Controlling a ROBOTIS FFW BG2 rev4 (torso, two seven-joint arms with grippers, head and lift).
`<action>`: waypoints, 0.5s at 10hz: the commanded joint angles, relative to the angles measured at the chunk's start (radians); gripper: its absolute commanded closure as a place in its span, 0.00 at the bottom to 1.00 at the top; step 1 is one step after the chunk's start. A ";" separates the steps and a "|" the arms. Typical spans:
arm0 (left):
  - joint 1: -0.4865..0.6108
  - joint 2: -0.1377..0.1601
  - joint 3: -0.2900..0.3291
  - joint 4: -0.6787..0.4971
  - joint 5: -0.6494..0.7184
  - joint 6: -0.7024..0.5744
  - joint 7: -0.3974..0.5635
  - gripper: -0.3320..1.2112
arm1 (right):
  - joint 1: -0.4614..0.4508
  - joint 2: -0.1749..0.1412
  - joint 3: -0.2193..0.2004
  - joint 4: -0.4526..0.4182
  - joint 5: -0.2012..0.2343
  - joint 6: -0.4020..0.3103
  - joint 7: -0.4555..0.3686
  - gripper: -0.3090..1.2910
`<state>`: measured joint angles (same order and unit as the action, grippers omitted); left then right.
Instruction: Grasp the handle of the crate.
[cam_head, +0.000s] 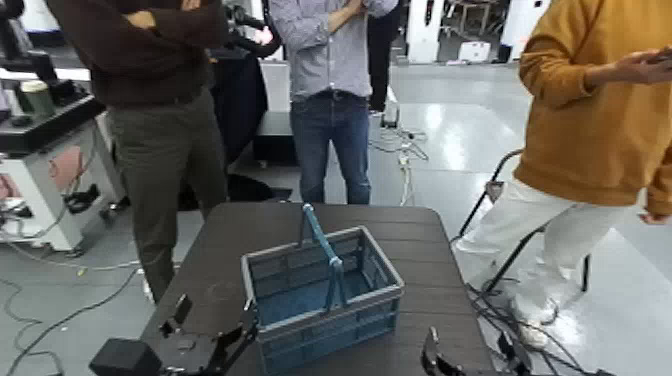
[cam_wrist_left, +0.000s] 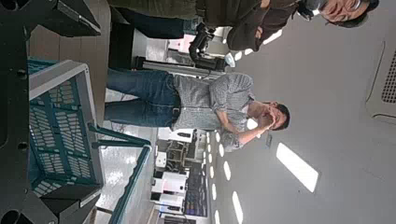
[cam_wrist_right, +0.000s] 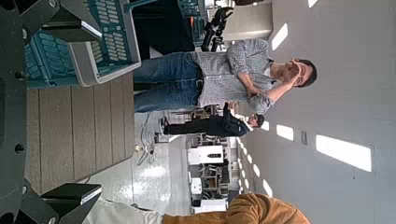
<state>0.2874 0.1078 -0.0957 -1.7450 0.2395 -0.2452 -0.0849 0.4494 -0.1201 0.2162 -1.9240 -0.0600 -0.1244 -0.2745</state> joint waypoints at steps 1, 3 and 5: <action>0.001 -0.005 0.002 0.004 0.001 -0.003 0.001 0.29 | 0.000 0.000 0.000 0.000 -0.001 0.000 0.000 0.29; 0.001 -0.007 0.002 0.004 0.003 -0.003 0.002 0.29 | -0.001 0.000 0.000 0.002 -0.001 -0.001 0.000 0.29; -0.001 -0.005 0.002 0.004 0.009 0.003 0.001 0.29 | -0.001 0.000 0.002 0.002 -0.003 0.000 0.000 0.29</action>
<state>0.2882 0.1017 -0.0936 -1.7411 0.2458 -0.2446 -0.0843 0.4482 -0.1201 0.2177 -1.9220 -0.0627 -0.1248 -0.2745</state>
